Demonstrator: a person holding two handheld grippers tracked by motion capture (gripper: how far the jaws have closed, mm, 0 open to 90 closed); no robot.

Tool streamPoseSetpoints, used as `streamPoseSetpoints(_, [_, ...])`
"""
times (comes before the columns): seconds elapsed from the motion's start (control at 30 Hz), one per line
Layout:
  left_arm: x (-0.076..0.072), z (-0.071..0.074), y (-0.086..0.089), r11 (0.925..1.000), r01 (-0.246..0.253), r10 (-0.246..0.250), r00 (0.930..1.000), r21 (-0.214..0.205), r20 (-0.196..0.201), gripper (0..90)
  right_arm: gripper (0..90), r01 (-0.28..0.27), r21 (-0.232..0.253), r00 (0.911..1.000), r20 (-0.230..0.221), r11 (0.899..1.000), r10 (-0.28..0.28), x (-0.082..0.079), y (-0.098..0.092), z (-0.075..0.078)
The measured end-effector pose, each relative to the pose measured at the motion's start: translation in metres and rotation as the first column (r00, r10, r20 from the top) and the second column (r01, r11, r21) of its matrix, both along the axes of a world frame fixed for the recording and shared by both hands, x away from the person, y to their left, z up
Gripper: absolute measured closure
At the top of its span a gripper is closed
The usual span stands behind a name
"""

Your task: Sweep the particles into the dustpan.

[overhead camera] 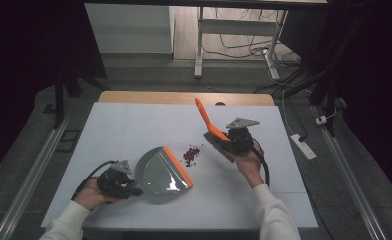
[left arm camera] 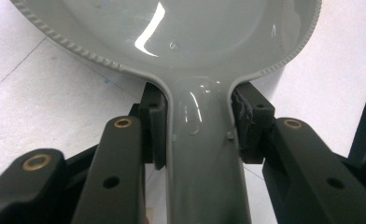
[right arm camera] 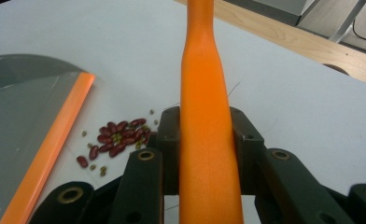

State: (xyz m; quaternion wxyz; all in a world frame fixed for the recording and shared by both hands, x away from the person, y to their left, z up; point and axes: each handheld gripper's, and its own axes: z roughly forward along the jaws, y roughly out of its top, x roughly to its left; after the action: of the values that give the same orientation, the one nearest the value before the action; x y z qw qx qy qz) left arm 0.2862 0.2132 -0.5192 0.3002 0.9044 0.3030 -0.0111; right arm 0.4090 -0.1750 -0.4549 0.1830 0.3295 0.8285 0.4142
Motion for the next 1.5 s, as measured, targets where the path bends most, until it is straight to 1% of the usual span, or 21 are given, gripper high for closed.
streamPoseSetpoints(0.1, [0.001, 0.0, 0.0, 0.9999, -0.005, 0.005, 1.0, -0.009, -0.004, 61.4, 70.3, 0.014, -0.012, 0.9999, 0.0, 1.0, -0.014, 0.009, 0.004, -0.004])
streamPoseSetpoints(0.23, [0.001, 0.0, 0.001, 0.9999, -0.014, 0.014, 0.9999, -0.01, -0.003, 61.4, 70.3, 0.03, -0.024, 0.9994, -0.018, 0.999, -0.03, 0.02, 0.008, -0.012])
streamPoseSetpoints(0.37, [0.002, 0.0, 0.001, 0.9998, -0.015, 0.015, 0.9999, -0.009, -0.007, 61.4, 70.3, 0.033, -0.053, 0.9991, -0.025, 0.998, -0.034, 0.026, 0.015, -0.021])
streamPoseSetpoints(0.43, [0.002, 0.0, 0.001, 0.9999, -0.013, 0.013, 0.9999, -0.011, -0.01, 61.3, 70.3, 0.028, -0.06, 0.9992, -0.026, 0.998, -0.03, 0.027, 0.018, -0.024])
streamPoseSetpoints(0.67, [0.003, -0.001, 0.001, 0.9999, -0.01, 0.01, 0.9998, -0.007, -0.018, 61.3, 70.3, 0.024, -0.086, 0.9994, -0.024, 0.996, -0.027, 0.029, 0.025, -0.032])
streamPoseSetpoints(0.93, [0.003, -0.002, 0.001, 0.9998, -0.014, 0.014, 0.9996, -0.013, -0.023, 61.3, 70.3, 0.023, -0.101, 0.9991, -0.033, 0.995, -0.026, 0.029, 0.026, -0.036])
streamPoseSetpoints(1.13, [0.004, -0.003, 0.001, 0.9997, -0.017, 0.017, 0.9994, -0.019, -0.029, 61.3, 70.3, 0.015, -0.09, 0.9991, -0.037, 0.996, -0.019, 0.028, 0.027, -0.037])
streamPoseSetpoints(1.27, [0.004, -0.003, 0.001, 0.9996, -0.019, 0.019, 0.9994, -0.019, -0.029, 61.3, 70.3, 0.005, -0.1, 0.9995, -0.031, 0.995, -0.008, 0.025, 0.03, -0.037])
streamPoseSetpoints(1.5, [0.005, -0.003, 0.001, 0.9996, -0.018, 0.018, 0.9992, -0.02, -0.035, 61.3, 70.2, 0.001, -0.102, 0.9996, -0.026, 0.995, -0.003, 0.022, 0.032, -0.038])
